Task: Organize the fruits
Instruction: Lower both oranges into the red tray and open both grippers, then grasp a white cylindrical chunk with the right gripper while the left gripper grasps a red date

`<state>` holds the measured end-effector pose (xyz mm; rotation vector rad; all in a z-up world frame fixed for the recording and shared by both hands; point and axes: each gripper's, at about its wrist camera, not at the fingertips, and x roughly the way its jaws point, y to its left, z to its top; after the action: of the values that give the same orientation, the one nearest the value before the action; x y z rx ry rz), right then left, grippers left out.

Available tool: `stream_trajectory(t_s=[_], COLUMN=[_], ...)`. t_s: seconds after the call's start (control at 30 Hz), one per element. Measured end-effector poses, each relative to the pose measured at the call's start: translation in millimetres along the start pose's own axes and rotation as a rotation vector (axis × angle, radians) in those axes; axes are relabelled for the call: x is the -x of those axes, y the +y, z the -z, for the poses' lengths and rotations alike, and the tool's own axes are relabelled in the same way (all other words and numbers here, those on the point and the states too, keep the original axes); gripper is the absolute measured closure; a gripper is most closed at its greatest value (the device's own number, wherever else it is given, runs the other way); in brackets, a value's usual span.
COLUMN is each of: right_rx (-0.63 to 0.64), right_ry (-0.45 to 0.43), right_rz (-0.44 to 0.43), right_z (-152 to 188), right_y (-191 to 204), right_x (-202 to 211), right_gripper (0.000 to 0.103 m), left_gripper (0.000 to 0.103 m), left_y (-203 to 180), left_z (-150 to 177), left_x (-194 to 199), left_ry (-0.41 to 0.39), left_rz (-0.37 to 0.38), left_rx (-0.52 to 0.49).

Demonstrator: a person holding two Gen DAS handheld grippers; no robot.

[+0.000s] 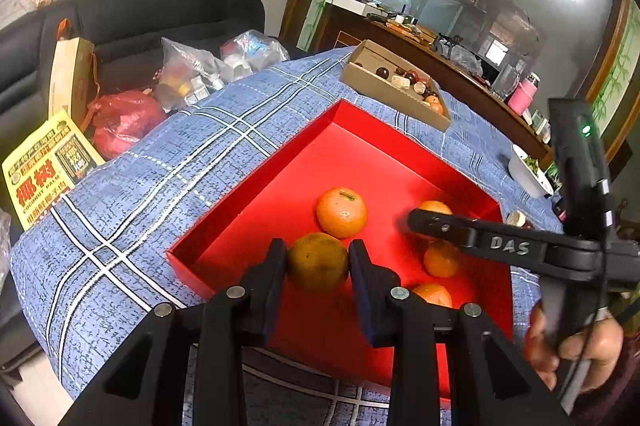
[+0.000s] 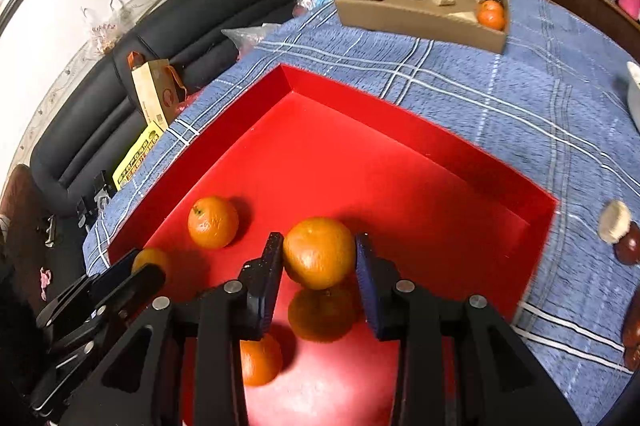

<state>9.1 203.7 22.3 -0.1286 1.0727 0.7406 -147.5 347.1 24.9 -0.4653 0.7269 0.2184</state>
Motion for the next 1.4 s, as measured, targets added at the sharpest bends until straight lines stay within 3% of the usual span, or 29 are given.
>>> stream_trajectory(t_s=[0.27,0.47,0.53,1.03,1.23,1.4], right_rx=[0.001,-0.010,-0.019,-0.069,-0.133,-0.186], right_ry=[-0.007,-0.066,-0.090,-0.192,-0.279,-0.362], right_rz=[-0.009,-0.027,-0.036,-0.018,0.053,0.189], right_z=[-2,0,3,75,113,140], right_y=[3,1,-2,-50,-98,-148], right_x=[-5,20,33,118,177,228], right_gripper=[0.067,0.061,0.060,0.060,0.057,0.054], left_gripper=[0.061,0.061,0.056,0.049,0.047,0.046], left_y=[4,-4,-10,-77,-106,-132], left_z=[-5,-4,-4,11,18,23], left_x=[9,20,25,69,75,71], left_ry=[-0.024,-0.034,-0.042,-0.081,-0.068,-0.040], left_rz=[0.011,0.010,0.012,0.081,0.133,0.168], left_rx=[0.029,0.025,0.015,-0.119,-0.172,-0.223])
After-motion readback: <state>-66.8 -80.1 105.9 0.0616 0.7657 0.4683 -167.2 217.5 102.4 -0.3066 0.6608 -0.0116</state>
